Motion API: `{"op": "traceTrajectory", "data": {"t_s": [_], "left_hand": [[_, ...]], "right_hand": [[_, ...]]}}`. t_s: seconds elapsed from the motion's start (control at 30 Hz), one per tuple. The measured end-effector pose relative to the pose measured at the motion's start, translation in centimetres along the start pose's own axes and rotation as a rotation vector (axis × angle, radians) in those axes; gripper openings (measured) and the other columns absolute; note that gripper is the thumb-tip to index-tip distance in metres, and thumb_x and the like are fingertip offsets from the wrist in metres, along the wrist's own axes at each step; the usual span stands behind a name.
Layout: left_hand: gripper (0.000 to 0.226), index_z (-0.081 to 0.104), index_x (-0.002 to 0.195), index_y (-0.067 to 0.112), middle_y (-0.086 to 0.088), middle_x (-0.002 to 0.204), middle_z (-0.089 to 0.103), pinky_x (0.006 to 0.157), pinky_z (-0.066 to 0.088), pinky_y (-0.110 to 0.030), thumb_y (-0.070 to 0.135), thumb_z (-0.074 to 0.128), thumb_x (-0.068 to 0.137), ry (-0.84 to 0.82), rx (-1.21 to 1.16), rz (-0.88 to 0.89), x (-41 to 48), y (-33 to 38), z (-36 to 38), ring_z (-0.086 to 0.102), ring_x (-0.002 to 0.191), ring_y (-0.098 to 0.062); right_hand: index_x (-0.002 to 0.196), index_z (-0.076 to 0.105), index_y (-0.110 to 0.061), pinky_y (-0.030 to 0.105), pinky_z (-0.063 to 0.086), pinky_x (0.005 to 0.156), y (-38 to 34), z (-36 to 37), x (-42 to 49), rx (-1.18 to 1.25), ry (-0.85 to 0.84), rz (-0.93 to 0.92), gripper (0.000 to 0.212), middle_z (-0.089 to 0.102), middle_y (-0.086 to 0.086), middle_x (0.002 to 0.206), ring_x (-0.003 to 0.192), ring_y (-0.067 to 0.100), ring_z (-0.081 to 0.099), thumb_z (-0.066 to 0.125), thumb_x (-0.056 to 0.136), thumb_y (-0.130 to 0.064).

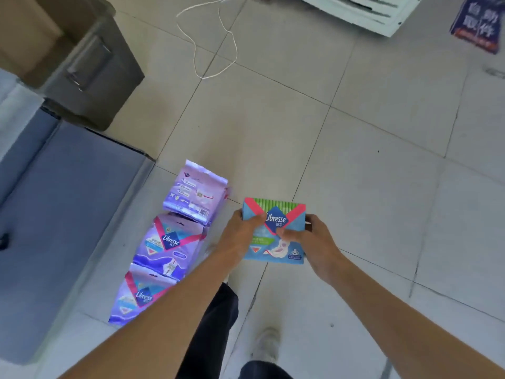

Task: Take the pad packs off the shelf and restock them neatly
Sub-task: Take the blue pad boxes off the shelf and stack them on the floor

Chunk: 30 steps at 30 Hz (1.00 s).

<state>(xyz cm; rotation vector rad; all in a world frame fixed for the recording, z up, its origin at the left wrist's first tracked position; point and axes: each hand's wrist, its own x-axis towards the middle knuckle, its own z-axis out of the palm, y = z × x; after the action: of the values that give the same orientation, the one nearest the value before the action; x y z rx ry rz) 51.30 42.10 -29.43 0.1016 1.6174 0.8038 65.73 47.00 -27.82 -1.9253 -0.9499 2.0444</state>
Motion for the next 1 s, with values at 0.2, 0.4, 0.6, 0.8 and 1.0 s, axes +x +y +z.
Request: {"op": "traceTrajectory", "data": {"t_s": [0.2,0.4,0.6,0.8,1.0], "left_hand": [[0.073,0.064,0.104,0.016,-0.017,0.11,0.062,0.077,0.058,-0.041,0.054,0.063,0.042,0.069,0.15,-0.048,7.8,-1.4,0.0,0.069,0.087,-0.027],[0.061,0.064,0.097,0.005,-0.016,0.097,0.067,0.066,0.054,-0.036,0.045,0.065,0.051,0.145,0.258,-0.016,17.1,-5.4,1.9,0.068,0.082,-0.026],[0.049,0.056,0.098,0.013,-0.008,0.097,0.064,0.084,0.052,-0.045,0.046,0.053,0.062,0.198,0.407,-0.042,23.6,-11.4,3.2,0.063,0.091,-0.027],[0.047,0.048,0.106,0.008,-0.009,0.107,0.058,0.081,0.045,-0.036,0.041,0.056,0.073,0.185,0.542,0.03,29.4,-13.9,3.6,0.057,0.094,-0.027],[0.04,0.043,0.115,0.004,-0.011,0.115,0.05,0.076,0.034,-0.028,0.029,0.058,0.088,0.158,0.707,0.081,33.8,-14.8,3.3,0.049,0.094,-0.026]], "right_hand": [[0.114,0.052,-0.011,0.039,0.056,0.073,1.7,0.6,7.0,0.08,0.02,0.068,0.077,0.068,0.011,0.105,0.092,0.032,0.07,0.082,0.043,-0.014],[0.118,0.05,-0.009,0.04,0.058,0.07,5.7,0.1,16.8,0.104,0.043,0.095,0.081,0.067,0.011,0.108,0.088,0.03,0.071,0.083,0.044,-0.007],[0.112,0.05,-0.008,0.026,0.049,0.058,11.7,-0.7,25.3,0.031,0.069,0.159,0.058,0.066,0.008,0.097,0.078,0.019,0.066,0.078,0.064,0.01],[0.111,0.05,-0.01,0.016,0.049,0.048,15.7,0.4,31.3,0.081,0.105,0.171,0.056,0.063,0.001,0.088,0.064,0.007,0.066,0.079,0.067,0.008],[0.109,0.052,-0.006,0.023,0.054,0.054,17.2,1.6,35.5,0.091,0.147,0.132,0.053,0.061,0.004,0.087,0.066,0.015,0.067,0.08,0.066,0.004]]}}
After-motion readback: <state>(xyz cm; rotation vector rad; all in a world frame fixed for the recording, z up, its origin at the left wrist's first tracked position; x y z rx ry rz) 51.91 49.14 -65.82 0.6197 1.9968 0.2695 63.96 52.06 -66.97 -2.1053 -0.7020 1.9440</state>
